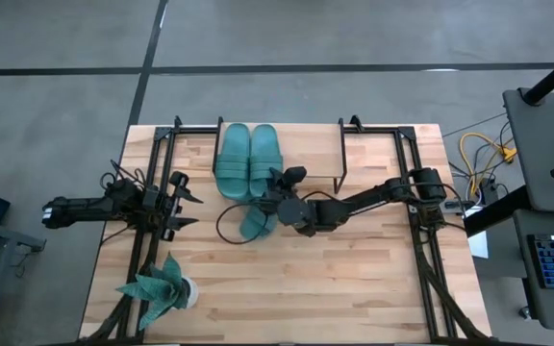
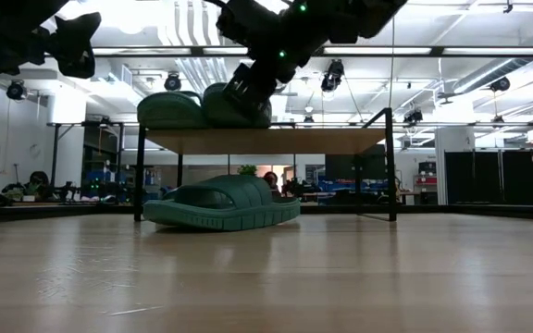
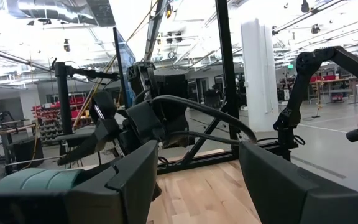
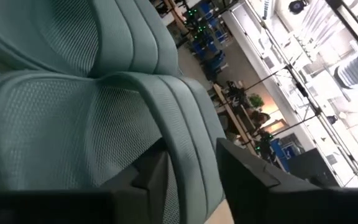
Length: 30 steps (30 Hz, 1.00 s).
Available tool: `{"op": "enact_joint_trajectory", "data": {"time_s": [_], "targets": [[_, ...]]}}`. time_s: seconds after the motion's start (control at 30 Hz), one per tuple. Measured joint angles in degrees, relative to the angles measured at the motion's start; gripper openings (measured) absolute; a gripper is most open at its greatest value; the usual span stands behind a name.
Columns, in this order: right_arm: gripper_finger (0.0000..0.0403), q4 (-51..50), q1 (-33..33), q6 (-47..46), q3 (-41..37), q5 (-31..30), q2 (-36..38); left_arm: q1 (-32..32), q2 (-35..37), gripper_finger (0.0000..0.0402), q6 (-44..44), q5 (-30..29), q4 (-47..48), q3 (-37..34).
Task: Pick and place slides into the shelf
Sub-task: Put the blue slipper on the shelf
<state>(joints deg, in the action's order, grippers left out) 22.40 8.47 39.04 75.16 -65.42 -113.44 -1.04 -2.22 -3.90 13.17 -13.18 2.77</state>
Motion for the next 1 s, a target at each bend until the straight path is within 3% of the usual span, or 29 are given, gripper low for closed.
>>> {"op": "enact_joint_trajectory", "data": {"time_s": [0.3, 0.8, 1.0], "targets": [[0.0157, -1.23, 2.07, -1.1, 2.08, -0.02, 0.06, 0.0, 0.0, 0.0211, 0.0, -0.01, -0.01, -0.07], [0.0147, -1.16, 5.95, 0.4, 2.49, -0.19, 1.34, 0.0, 0.0, 0.0211, 0.0, 0.02, -0.05, -0.14], [0.013, -1.2, 9.32, -0.03, 2.33, -3.53, 4.84, 0.0, 0.0, 0.0211, 0.0, -0.01, -0.08, -0.14]]}}
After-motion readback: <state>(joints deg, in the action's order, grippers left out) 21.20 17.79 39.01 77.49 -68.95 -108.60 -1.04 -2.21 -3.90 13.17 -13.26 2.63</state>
